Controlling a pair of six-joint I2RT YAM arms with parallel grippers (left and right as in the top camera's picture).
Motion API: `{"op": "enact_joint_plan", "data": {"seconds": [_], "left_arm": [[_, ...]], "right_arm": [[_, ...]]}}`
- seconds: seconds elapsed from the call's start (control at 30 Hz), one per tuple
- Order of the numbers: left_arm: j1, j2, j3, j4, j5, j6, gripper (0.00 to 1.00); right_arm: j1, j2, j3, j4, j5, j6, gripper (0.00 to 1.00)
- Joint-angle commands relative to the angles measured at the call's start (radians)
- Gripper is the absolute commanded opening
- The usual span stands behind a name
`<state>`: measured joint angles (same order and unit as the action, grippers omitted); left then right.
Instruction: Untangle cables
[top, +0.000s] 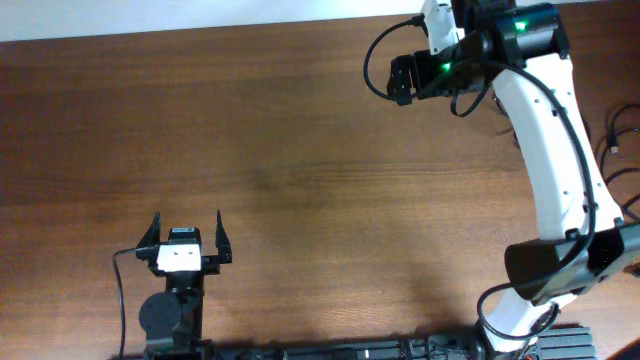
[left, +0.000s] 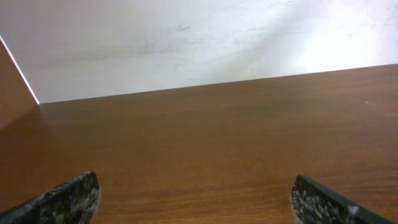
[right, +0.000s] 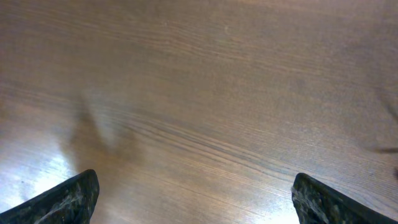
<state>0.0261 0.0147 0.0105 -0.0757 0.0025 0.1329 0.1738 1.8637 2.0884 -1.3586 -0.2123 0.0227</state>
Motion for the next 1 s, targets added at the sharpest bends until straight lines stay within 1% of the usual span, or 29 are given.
{"op": "enact_joint_plan", "data": {"seconds": [0.0, 0.2, 0.3, 0.43, 0.6, 0.63, 0.67, 0.83, 0.97], "left_arm": [[0.007, -0.01, -0.002, -0.009, -0.007, -0.013, 0.99], [0.007, -0.01, -0.002, -0.008, -0.007, -0.013, 0.99], [0.007, -0.01, -0.002, -0.008, -0.007, -0.013, 0.99], [0.007, -0.01, -0.002, -0.008, -0.007, -0.013, 0.99], [0.007, -0.01, -0.002, -0.008, -0.007, -0.013, 0.99], [0.007, -0.01, -0.002, -0.008, -0.007, -0.013, 0.99], [0.007, -0.01, -0.002, -0.008, -0.007, -0.013, 0.99], [0.007, -0.01, -0.002, -0.009, -0.007, -0.013, 0.99], [0.007, -0.01, -0.002, -0.009, -0.007, -0.013, 0.99]], "right_arm": [[0.01, -0.097, -0.002, 0.004, -0.023, -0.003, 0.99], [0.025, -0.194, -0.024, 0.1, -0.024, -0.003, 0.99], [0.058, -0.262, -0.103, 0.207, -0.02, -0.004, 0.99], [0.084, -0.356, -0.29, 0.381, -0.019, -0.004, 0.99], [0.079, -0.488, -0.592, 0.58, 0.004, -0.008, 0.99], [0.079, -0.538, -0.711, 0.656, 0.006, -0.007, 0.99], [0.079, -0.565, -0.774, 0.695, 0.006, -0.007, 0.99], [0.079, -0.665, -1.023, 0.877, 0.007, -0.007, 0.99], [0.079, -0.743, -1.215, 1.058, 0.006, -0.007, 0.99]]}}
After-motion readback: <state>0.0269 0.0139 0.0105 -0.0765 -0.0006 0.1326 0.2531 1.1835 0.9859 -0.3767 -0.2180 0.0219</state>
